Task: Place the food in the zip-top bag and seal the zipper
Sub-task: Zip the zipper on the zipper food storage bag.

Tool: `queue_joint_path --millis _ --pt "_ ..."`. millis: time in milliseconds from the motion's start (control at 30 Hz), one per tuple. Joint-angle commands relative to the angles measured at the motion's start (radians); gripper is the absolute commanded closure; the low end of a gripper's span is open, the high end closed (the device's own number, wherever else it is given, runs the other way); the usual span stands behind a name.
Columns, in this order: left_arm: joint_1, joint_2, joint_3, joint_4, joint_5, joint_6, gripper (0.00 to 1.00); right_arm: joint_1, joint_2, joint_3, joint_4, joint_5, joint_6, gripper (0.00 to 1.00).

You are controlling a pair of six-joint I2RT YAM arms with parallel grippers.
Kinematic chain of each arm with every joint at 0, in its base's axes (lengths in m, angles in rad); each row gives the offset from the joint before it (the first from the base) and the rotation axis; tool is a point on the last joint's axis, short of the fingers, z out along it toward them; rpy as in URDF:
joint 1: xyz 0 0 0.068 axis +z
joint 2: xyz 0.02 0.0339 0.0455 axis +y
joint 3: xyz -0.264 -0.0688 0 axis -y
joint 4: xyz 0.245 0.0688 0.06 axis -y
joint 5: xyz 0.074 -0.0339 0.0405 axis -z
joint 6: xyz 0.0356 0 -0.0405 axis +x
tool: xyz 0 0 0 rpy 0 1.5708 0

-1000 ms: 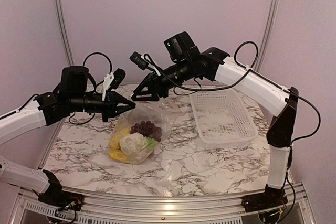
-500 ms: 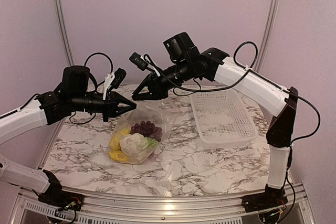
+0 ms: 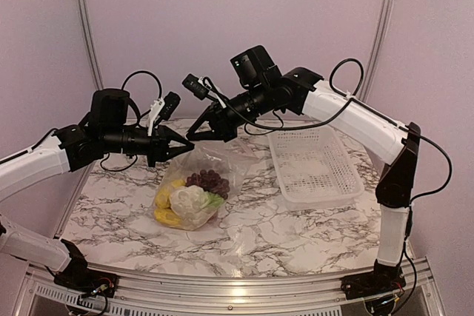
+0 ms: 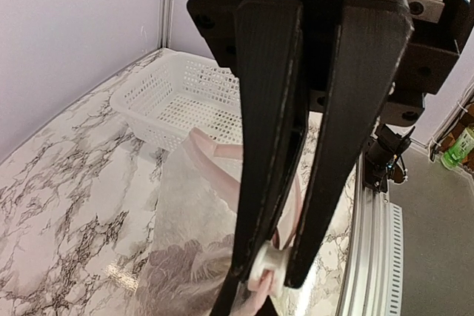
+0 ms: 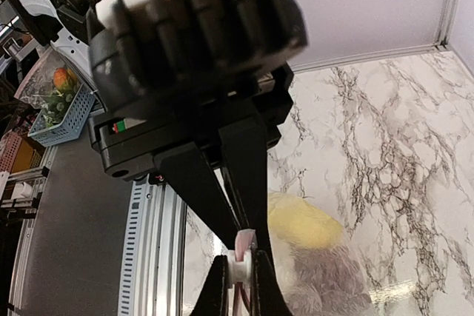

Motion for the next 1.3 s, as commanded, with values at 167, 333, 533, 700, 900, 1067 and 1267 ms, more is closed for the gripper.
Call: queue_joint_path --millis 167,333,533,700,900,1067,1267 --pt "0.004 0.000 0.067 0.030 0.013 0.000 0.81 0.014 -0.030 -0.007 -0.032 0.041 -0.016 1.00" --pt "0.004 -0.008 0.066 0.023 0.026 0.003 0.93 0.014 -0.033 -0.003 -0.039 0.060 -0.018 1.00" --pt "0.004 -0.012 0.070 0.048 0.020 -0.025 1.00 0.014 -0.028 -0.013 -0.058 0.075 -0.015 1.00" --pt "0.005 -0.039 0.060 0.038 -0.026 -0.018 1.00 0.013 -0.028 -0.025 -0.087 0.130 -0.009 1.00" --pt "0.022 -0.085 0.031 0.026 -0.089 -0.005 1.00 -0.021 -0.025 -0.052 -0.125 0.134 0.024 1.00" --pt "0.055 -0.115 0.020 -0.007 -0.097 0.021 1.00 -0.051 -0.052 -0.099 -0.139 0.147 0.022 1.00" --pt "0.087 -0.140 0.009 -0.048 -0.120 0.055 1.00 -0.107 -0.108 -0.194 -0.150 0.170 0.018 1.00"
